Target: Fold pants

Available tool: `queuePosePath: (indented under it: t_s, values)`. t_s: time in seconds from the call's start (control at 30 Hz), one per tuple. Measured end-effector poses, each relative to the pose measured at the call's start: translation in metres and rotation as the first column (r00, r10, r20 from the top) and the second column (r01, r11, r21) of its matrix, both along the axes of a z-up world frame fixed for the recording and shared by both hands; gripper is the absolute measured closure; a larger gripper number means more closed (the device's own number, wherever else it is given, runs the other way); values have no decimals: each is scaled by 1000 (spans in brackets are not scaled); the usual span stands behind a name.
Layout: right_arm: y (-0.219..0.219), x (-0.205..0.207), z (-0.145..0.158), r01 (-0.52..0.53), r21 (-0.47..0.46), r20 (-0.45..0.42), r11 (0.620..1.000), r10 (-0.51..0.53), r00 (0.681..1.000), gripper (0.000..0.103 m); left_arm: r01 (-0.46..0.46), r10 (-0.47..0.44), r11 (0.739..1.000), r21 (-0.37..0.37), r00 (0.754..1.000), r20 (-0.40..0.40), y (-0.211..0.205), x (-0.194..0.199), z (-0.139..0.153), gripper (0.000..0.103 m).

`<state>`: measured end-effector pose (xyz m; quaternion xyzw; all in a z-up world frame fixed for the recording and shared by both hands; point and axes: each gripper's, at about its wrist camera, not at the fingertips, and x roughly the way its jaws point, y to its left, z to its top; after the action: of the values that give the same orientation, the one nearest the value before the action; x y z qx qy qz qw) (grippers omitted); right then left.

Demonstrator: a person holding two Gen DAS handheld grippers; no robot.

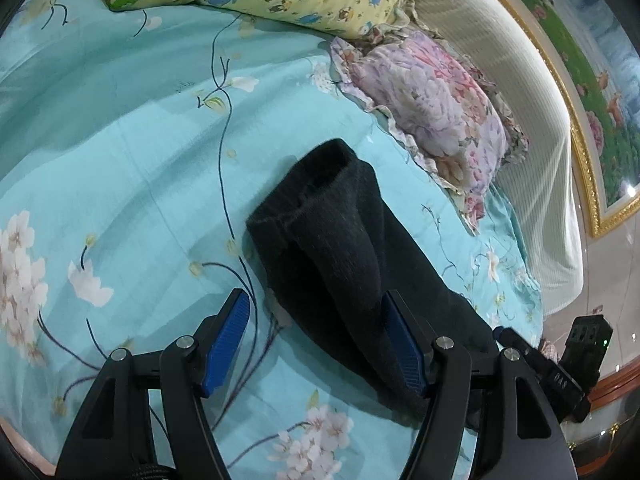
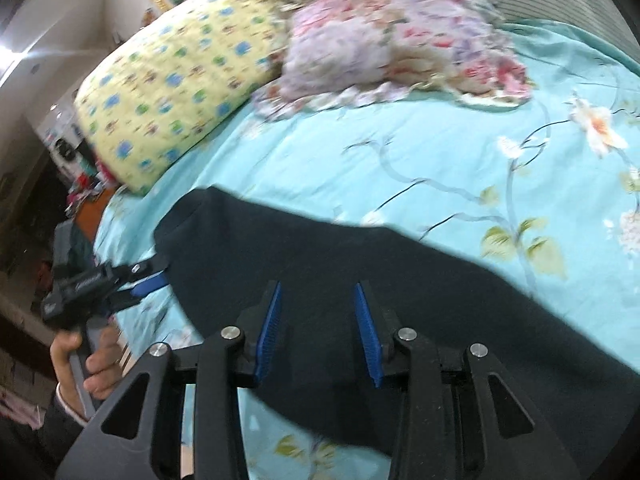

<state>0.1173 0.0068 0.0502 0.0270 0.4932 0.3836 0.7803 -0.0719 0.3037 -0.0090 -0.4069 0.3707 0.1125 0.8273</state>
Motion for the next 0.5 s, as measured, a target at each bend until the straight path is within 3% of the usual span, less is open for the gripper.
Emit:
queuePosePath:
  t_s: [0.27, 0.5]
  values:
    - [13, 48, -9, -5, -37, -29, 999, 4, 1000, 64, 6, -6, 1000, -5, 1000, -7, 7, 9, -6, 34]
    - [46, 67, -48, -107, -174, -69, 979, 96, 993, 64, 23, -23, 1000, 6, 999, -23, 4, 23, -16, 34]
